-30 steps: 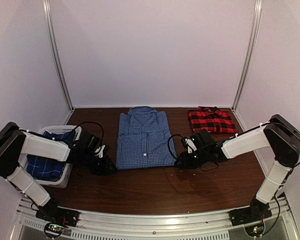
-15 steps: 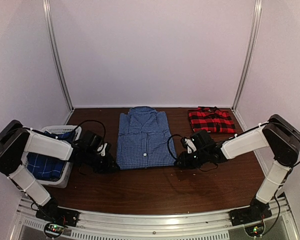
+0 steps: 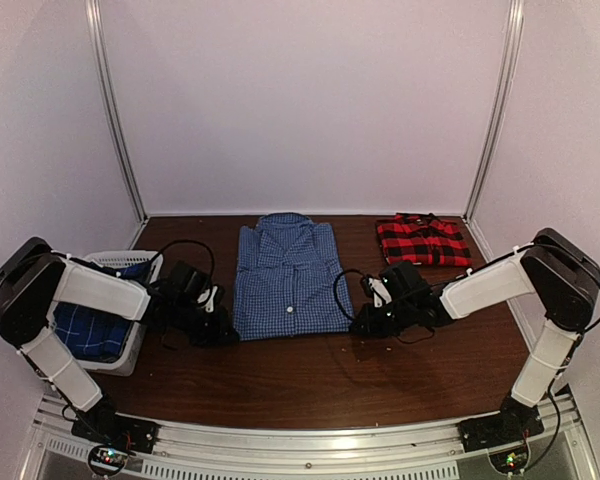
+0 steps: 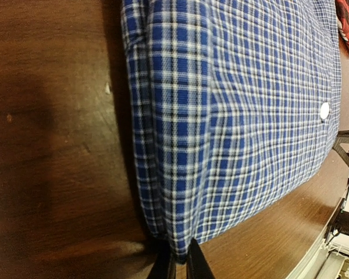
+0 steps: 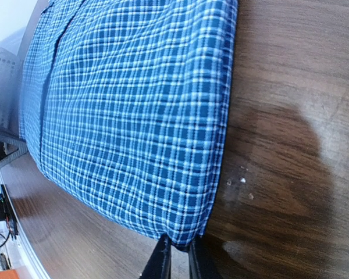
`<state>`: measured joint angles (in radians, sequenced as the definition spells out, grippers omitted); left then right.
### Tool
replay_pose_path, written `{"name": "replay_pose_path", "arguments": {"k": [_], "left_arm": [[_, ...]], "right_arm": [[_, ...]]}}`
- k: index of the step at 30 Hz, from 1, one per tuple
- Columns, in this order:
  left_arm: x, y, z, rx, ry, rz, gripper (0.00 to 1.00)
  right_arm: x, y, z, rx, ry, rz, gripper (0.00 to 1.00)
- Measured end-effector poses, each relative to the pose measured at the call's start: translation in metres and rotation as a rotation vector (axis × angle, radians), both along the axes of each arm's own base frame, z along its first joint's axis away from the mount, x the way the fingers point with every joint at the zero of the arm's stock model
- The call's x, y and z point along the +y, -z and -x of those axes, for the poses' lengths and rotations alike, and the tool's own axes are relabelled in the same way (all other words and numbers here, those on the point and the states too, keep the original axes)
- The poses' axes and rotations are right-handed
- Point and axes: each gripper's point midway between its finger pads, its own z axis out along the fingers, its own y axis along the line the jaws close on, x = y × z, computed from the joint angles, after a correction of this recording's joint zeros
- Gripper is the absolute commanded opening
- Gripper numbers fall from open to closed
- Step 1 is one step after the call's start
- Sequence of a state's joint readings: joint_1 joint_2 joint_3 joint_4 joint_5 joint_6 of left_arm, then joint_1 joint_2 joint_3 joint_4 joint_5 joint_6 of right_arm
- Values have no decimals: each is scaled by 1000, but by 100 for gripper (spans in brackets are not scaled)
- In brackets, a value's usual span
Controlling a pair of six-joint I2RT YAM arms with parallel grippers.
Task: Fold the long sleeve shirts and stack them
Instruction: Move the 2/3-rectangle-folded shirt to the center of the board, then pick up the 2/3-rectangle-folded shirt from the center of the board.
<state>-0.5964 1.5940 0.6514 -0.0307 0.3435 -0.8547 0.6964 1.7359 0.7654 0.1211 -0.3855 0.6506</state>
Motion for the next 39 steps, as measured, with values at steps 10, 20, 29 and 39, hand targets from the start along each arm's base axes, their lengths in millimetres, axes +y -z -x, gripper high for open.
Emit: {"name": "replay_pose_path", "arguments": {"k": [10, 20, 29, 39], "left_arm": [[0, -9, 7, -17, 9, -10, 0], [3, -37, 48, -68, 42, 15, 0], [-3, -68, 104, -104, 84, 26, 0], [-11, -142, 95, -220, 45, 31, 0]], "right_arm": [[0, 0, 14, 0, -15, 5, 0], [-4, -30, 59, -47, -53, -34, 0], [-10, -65, 113, -92, -68, -85, 0], [-12, -136, 109, -187, -18, -124, 0]]}}
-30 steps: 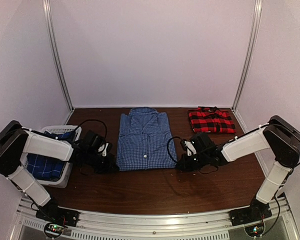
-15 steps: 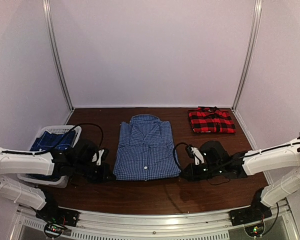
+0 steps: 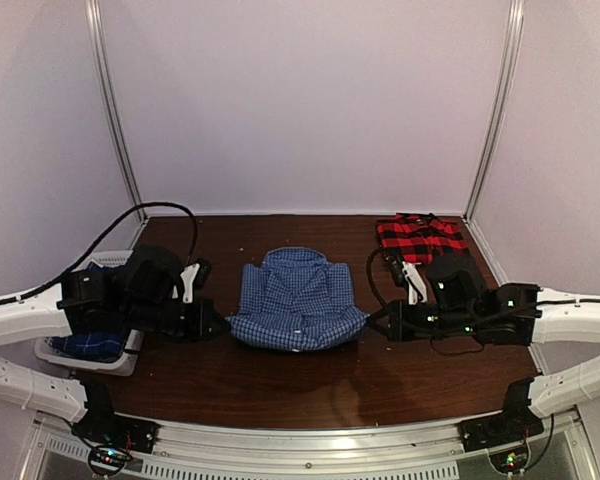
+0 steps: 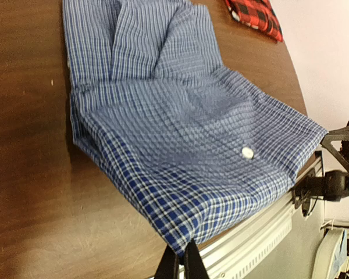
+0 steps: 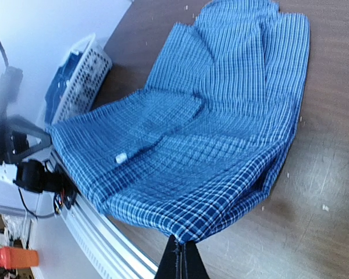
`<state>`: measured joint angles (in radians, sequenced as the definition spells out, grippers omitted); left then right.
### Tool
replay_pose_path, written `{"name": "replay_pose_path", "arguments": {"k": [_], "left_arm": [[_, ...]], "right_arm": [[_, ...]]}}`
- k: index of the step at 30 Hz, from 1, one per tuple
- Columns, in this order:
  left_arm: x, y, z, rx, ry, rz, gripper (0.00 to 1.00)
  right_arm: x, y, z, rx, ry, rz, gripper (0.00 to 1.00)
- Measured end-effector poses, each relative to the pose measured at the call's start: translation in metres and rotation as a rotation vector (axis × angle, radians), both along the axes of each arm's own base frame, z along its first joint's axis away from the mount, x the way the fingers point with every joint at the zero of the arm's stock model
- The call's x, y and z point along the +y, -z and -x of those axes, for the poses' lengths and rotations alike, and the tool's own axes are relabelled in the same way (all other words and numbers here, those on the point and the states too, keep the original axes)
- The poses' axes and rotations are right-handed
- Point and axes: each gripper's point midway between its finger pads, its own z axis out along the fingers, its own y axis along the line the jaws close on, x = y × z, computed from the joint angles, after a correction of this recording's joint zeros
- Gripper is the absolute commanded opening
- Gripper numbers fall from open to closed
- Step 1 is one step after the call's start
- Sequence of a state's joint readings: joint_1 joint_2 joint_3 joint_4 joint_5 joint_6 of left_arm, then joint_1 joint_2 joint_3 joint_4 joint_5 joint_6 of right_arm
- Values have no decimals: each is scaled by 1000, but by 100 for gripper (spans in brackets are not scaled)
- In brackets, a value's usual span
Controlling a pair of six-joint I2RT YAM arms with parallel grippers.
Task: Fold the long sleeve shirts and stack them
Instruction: Fold the 2/3-rectangle-folded shirt at the center of the board.
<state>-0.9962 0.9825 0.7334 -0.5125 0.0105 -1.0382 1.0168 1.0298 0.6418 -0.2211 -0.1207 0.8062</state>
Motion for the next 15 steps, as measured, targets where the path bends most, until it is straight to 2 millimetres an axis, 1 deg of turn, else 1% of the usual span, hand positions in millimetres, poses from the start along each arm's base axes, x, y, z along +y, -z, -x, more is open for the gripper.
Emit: {"name": "replay_pose_path", "arguments": {"k": [2, 4, 5, 6, 7, 8, 10, 11, 13, 14, 15], "left_arm": [[-7, -24, -19, -46, -12, -7, 0], [-10, -42, -47, -83, -32, -13, 0], [-11, -48, -66, -103, -48, -16, 0], [-10, -52, -88, -120, -66, -19, 0], [-7, -53, -110, -131, -85, -26, 0], [-3, -50, -133, -134, -102, -36, 0], [2, -37, -180, -129, -129, -48, 0], [3, -29, -197, -125, -134, -50, 0], [4, -2, -233, -95, -137, -62, 0], [5, 15, -247, -74, -135, -70, 0], [5, 31, -261, -49, -131, -78, 0]], "right_arm": [[4, -26, -21, -41, 30, -5, 0], [6, -49, -54, -86, 76, -12, 0], [4, -56, -69, -102, 100, -11, 0], [1, -65, -93, -118, 129, -12, 0], [-1, -67, -111, -125, 151, -8, 0], [-5, -68, -133, -132, 177, -3, 0], [-8, -60, -175, -132, 207, 20, 0], [-6, -53, -191, -127, 210, 28, 0], [-1, -28, -232, -101, 213, 49, 0], [1, -14, -246, -85, 212, 59, 0], [3, 5, -260, -58, 209, 71, 0]]}}
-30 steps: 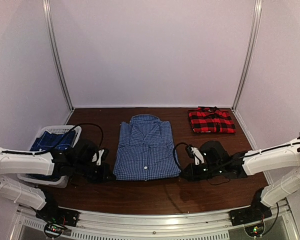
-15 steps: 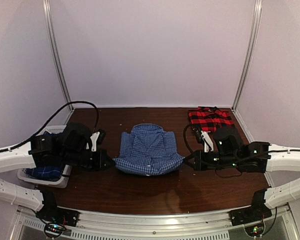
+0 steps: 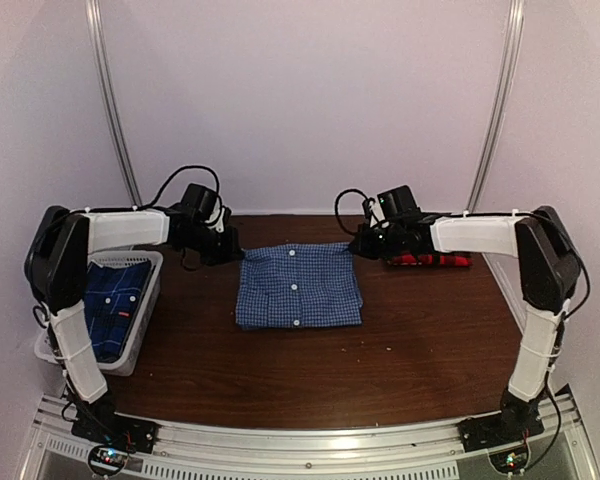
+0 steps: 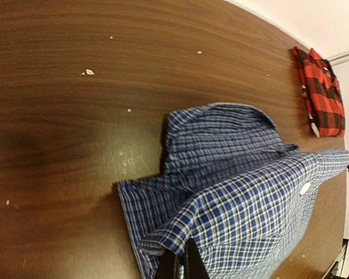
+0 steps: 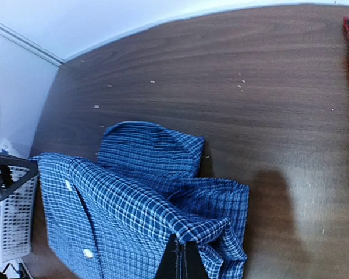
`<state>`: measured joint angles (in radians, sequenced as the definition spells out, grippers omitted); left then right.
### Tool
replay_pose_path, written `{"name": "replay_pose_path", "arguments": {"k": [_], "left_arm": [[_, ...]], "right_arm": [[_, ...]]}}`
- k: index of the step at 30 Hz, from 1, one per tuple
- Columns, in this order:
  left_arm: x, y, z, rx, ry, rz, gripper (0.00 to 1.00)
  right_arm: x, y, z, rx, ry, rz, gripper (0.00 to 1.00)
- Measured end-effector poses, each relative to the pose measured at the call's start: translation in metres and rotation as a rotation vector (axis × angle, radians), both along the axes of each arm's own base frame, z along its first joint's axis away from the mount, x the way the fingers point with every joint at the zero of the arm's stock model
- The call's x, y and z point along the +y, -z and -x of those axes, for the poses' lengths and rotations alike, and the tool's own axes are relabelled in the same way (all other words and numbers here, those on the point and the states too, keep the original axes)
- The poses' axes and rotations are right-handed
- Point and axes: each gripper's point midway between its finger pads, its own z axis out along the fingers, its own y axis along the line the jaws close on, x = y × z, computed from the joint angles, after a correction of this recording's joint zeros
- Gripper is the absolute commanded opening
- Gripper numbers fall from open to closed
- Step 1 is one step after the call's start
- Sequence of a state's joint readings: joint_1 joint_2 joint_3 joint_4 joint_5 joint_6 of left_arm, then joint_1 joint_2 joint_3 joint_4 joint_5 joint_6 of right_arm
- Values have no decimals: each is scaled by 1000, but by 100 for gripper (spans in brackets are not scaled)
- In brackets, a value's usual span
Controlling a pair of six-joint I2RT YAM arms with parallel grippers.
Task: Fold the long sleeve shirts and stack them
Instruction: Fold the 2/3-rectangle-folded shirt at the center of the board.
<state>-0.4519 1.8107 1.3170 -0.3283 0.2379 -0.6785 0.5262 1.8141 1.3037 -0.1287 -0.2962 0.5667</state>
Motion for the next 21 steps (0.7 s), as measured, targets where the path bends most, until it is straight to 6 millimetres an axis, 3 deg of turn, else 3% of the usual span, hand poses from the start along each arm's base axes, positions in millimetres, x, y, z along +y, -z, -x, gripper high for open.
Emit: {"name": "replay_pose_path", "arguments": {"k": [3, 7, 18, 20, 21], "left_arm": [[-2, 43, -28, 56, 10, -13, 0], [-10, 69, -41, 92, 35, -7, 0], [-11, 62, -50, 59, 25, -7, 0], [-9, 60, -52, 51, 16, -13, 2], [-7, 59, -54, 47, 10, -16, 8]], "right_arm": [[0, 60, -33, 84, 2, 30, 0], [-6, 112, -42, 179, 4, 51, 0], [-7, 106, -45, 169, 0, 34, 1], [-9, 100, -46, 159, 3, 34, 7], [-10, 94, -47, 149, 3, 33, 13]]}}
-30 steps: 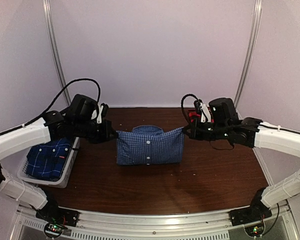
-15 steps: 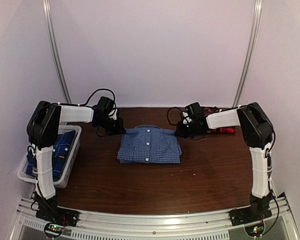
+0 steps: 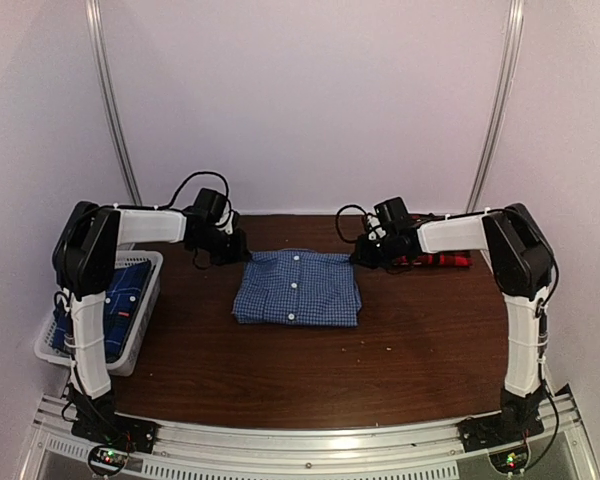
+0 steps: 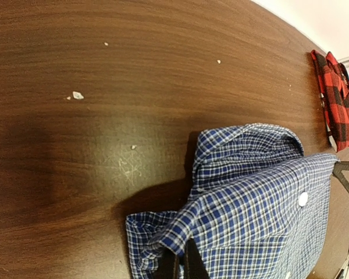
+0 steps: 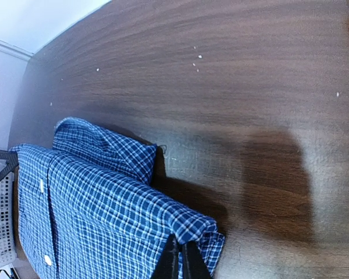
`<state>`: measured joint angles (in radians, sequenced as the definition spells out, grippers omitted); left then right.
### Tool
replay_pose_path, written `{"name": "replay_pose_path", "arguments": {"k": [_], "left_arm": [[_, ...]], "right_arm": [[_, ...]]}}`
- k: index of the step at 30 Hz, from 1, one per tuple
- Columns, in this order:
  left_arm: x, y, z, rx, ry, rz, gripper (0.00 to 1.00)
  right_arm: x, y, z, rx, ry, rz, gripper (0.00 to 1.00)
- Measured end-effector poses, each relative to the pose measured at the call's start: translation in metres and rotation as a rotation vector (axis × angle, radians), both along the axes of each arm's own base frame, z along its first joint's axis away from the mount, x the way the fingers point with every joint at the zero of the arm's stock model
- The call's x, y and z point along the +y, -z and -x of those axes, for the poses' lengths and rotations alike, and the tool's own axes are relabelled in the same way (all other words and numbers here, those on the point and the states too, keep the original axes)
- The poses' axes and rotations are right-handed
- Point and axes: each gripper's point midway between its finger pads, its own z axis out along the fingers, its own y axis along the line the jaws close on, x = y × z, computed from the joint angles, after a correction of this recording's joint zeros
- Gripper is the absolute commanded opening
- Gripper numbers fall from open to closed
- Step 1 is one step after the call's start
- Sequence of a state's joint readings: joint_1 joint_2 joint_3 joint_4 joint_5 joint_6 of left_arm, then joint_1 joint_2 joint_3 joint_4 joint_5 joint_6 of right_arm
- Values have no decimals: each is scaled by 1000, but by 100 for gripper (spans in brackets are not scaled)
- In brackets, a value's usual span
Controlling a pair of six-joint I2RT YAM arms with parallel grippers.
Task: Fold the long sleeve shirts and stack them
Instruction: Fold the 2/3-rectangle-folded shirt at the center of the board, then smooth out the square-folded shirt at the center of the board.
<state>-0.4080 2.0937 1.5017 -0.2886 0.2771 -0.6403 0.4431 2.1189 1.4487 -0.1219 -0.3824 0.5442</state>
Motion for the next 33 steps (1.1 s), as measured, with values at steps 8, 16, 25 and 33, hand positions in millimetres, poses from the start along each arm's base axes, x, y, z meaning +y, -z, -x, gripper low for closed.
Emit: {"name": "replay_pose_path", "arguments": {"k": [8, 16, 25, 33], "left_arm": [[20, -21, -17, -57, -50, -27, 47], [14, -88, -9, -178, -29, 11, 18], [-23, -63, 23, -119, 69, 35, 2], [-23, 4, -1, -17, 58, -22, 0]], "right_arm": [[-8, -42, -6, -76, 18, 13, 39], [8, -90, 10, -162, -13, -15, 32], [58, -67, 37, -135, -138, -10, 27], [65, -10, 9, -60, -145, 27, 26]]}}
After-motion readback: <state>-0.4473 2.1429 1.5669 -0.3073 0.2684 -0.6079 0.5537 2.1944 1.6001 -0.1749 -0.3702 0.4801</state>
